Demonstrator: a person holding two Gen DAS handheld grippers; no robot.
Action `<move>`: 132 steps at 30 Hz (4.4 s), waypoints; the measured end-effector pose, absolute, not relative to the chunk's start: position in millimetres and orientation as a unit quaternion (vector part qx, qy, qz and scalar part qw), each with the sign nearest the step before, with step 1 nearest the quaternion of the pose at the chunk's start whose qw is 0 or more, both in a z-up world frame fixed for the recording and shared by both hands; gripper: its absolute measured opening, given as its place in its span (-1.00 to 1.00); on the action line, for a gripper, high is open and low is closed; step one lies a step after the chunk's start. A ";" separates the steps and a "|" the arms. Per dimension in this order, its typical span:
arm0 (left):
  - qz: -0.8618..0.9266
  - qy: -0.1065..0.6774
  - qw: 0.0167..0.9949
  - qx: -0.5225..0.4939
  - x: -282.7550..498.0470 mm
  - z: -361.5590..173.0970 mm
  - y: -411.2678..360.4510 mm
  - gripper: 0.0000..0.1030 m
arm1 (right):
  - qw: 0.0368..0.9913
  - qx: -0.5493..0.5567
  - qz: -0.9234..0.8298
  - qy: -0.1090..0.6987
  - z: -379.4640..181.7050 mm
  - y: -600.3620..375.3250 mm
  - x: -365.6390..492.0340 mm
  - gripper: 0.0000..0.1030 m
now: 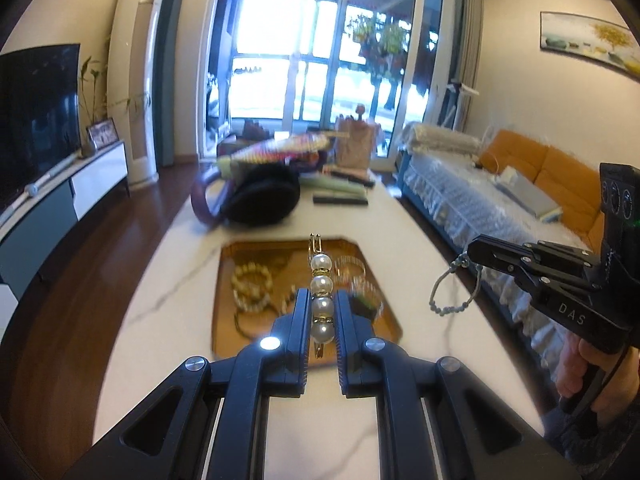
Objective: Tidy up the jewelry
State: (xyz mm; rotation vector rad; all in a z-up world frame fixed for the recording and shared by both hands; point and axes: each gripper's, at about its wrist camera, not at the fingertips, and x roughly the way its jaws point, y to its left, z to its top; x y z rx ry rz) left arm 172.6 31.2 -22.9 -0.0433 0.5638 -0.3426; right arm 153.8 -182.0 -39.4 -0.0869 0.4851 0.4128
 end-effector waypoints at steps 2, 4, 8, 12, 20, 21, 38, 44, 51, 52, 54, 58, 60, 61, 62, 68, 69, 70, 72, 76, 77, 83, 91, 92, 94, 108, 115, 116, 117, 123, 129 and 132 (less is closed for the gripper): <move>-0.171 0.265 0.949 -0.025 178.6 -13.5 32.1 -0.77 | 0.950 -0.047 0.207 0.228 -29.1 -177.9 162.0 -0.90; -0.171 0.257 0.951 -0.028 188.5 -7.6 30.8 -0.77 | 0.951 -0.049 0.210 0.222 -23.1 -173.0 169.8 -0.90; -0.170 0.253 0.952 -0.032 208.2 -8.2 25.3 -0.77 | 0.948 -0.053 0.221 0.220 -21.5 -160.8 190.8 -0.90; -0.173 0.270 0.946 -0.039 237.9 -25.1 17.4 -0.77 | 0.944 -0.055 0.229 0.230 -33.5 -151.6 213.4 -0.90; -0.154 0.338 0.927 -0.047 305.3 -85.3 8.9 -0.77 | 0.930 -0.050 0.228 0.286 -88.8 -142.2 278.2 -0.90; -0.152 0.346 0.925 -0.048 312.0 -93.8 8.7 -0.77 | 0.929 -0.048 0.226 0.290 -95.3 -142.8 283.0 -0.90; -0.132 0.422 0.896 -0.033 358.2 -168.3 -0.4 -0.77 | 0.899 -0.059 0.209 0.380 -175.5 -139.5 318.7 -0.87; -0.106 0.407 0.906 -0.044 341.0 -147.7 8.2 0.35 | 0.912 -0.020 0.166 0.374 -163.2 -157.7 301.7 0.33; -0.116 0.356 0.925 -0.065 280.8 -86.1 21.5 0.70 | 0.918 -0.006 0.151 0.366 -131.0 -168.5 254.5 0.64; -0.117 0.344 0.930 -0.057 264.2 -74.8 20.6 0.73 | 0.920 -0.006 0.153 0.360 -122.9 -168.0 244.7 0.67; -0.119 0.328 0.936 -0.044 238.9 -60.2 17.6 0.77 | 0.926 -0.011 0.158 0.344 -104.5 -163.8 222.3 0.83; -0.105 0.331 0.937 -0.040 198.6 -38.0 9.6 0.80 | 0.938 -0.028 0.149 0.312 -76.2 -152.6 175.6 0.93; -0.084 0.333 0.939 -0.032 176.0 -32.1 2.3 0.84 | 0.942 -0.024 0.134 0.307 -68.5 -148.6 157.8 0.93; -0.059 0.333 0.941 -0.022 167.7 -30.7 -1.4 0.87 | 0.944 -0.023 0.116 0.307 -67.5 -148.3 150.4 0.94; -0.029 0.329 0.944 -0.015 156.1 -29.0 -4.2 0.97 | 0.946 -0.022 0.098 0.307 -68.2 -147.5 139.4 0.94; 0.001 0.340 0.941 0.001 108.0 -36.6 -20.1 0.99 | 0.932 0.017 0.095 0.349 -83.4 -154.4 101.1 0.94; 0.007 0.344 0.939 0.011 102.9 -38.1 -22.8 0.99 | 0.931 0.015 0.091 0.353 -86.2 -155.0 95.9 0.94; 0.010 0.347 0.938 0.017 98.3 -40.0 -24.2 0.99 | 0.929 0.018 0.087 0.358 -89.2 -155.9 90.6 0.94; 0.014 0.356 0.934 0.024 91.2 -42.8 -27.0 0.99 | 0.924 0.020 0.092 0.370 -94.4 -156.1 83.4 0.94; 0.014 0.368 0.929 0.030 79.1 -48.1 -28.7 0.99 | 0.921 0.034 0.094 0.377 -102.6 -158.1 72.6 0.94; 0.015 0.370 0.929 0.029 78.4 -49.7 -28.9 0.99 | 0.921 0.035 0.094 0.377 -103.6 -158.1 71.5 0.94; 0.018 0.363 0.931 0.020 76.8 -51.2 -26.2 0.99 | 0.925 0.028 0.089 0.369 -103.1 -155.6 68.7 0.94; 0.018 0.367 0.930 0.020 76.7 -54.2 -24.8 0.99 | 0.924 0.028 0.088 0.372 -105.8 -156.5 70.5 0.94; 0.018 0.367 0.930 0.020 76.6 -54.5 -24.5 0.99 | 0.924 0.026 0.088 0.372 -106.0 -156.2 70.5 0.94; 0.018 0.369 0.929 0.019 77.7 -54.4 -25.0 0.99 | 0.924 0.025 0.088 0.372 -106.5 -156.6 71.1 0.94; 0.015 0.381 0.924 0.022 82.0 -58.9 -28.0 0.99 | 0.920 0.030 0.091 0.381 -112.4 -161.3 74.1 0.92; 0.015 0.380 0.925 0.024 81.9 -58.3 -28.2 0.99 | 0.919 0.035 0.099 0.381 -110.6 -163.2 75.2 0.92; 0.014 0.381 0.924 0.023 81.9 -58.7 -28.1 0.99 | 0.920 0.032 0.098 0.378 -109.8 -163.0 75.0 0.92; 0.015 0.382 0.924 0.022 81.9 -59.0 -28.4 0.99 | 0.921 0.030 0.096 0.377 -109.5 -162.0 74.7 0.92; 0.016 0.382 0.924 0.023 82.2 -59.1 -28.4 0.99 | 0.920 0.031 0.098 0.379 -110.6 -161.8 74.8 0.92; 0.016 0.383 0.923 0.023 82.7 -60.2 -27.7 0.99 | 0.918 0.034 0.100 0.382 -112.5 -162.8 76.1 0.92; 0.019 0.383 0.923 0.023 83.2 -61.8 -27.3 0.99 | 0.917 0.036 0.100 0.384 -114.6 -163.4 77.3 0.92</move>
